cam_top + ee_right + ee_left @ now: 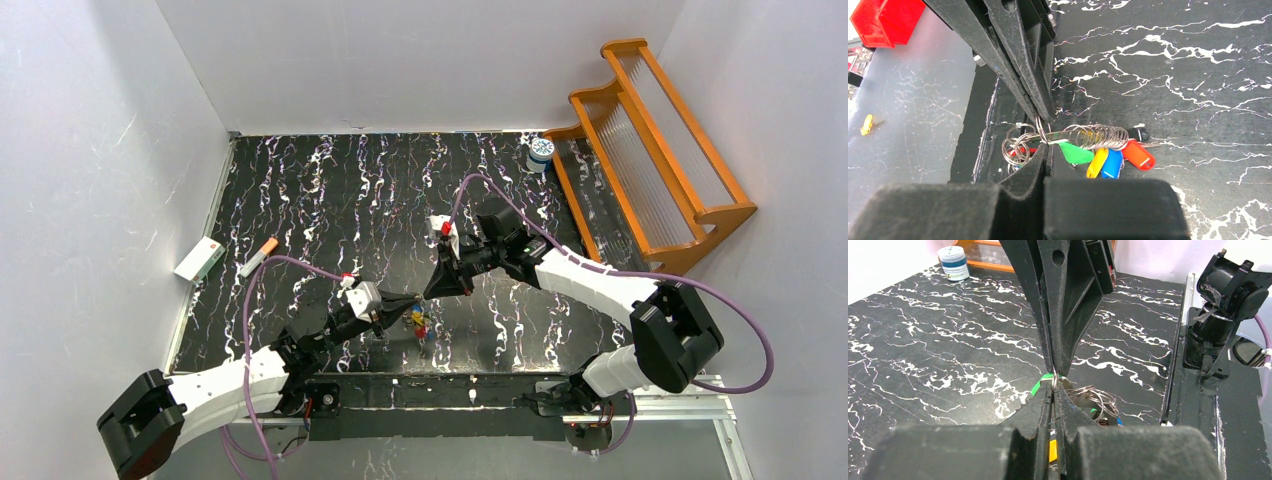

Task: Put the keys on the keyring
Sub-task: Adjust the key on the keyring.

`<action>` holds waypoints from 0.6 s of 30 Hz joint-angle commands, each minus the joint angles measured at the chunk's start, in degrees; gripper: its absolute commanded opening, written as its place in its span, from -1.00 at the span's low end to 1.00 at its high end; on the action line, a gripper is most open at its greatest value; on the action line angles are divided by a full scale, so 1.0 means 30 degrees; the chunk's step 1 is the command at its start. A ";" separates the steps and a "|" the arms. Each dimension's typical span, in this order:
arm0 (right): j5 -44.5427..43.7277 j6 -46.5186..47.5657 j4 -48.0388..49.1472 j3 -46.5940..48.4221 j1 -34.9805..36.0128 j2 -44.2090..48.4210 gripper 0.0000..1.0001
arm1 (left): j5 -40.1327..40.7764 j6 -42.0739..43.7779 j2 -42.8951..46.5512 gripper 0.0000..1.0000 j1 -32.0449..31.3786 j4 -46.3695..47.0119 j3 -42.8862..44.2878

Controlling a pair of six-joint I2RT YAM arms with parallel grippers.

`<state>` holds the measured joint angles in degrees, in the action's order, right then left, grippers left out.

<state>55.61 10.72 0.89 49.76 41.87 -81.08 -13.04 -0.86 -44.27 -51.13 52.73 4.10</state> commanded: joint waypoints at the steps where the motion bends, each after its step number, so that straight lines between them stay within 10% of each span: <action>1: 0.0343 0.0254 -0.0013 0.0357 0.0018 -0.0187 -0.97 | 0.0022 -0.0179 0.0188 -1.00 -0.0036 0.1231 -0.0084; 18: -0.0237 0.0858 -0.1166 -0.0113 0.0004 -0.1618 -0.97 | 0.0100 -0.0097 0.0588 -1.00 -0.0056 0.1232 -0.0128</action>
<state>55.46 11.49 -0.49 49.76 41.87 -84.75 -13.02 -1.15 -44.12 -51.13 52.27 4.10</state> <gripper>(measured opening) 0.030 0.017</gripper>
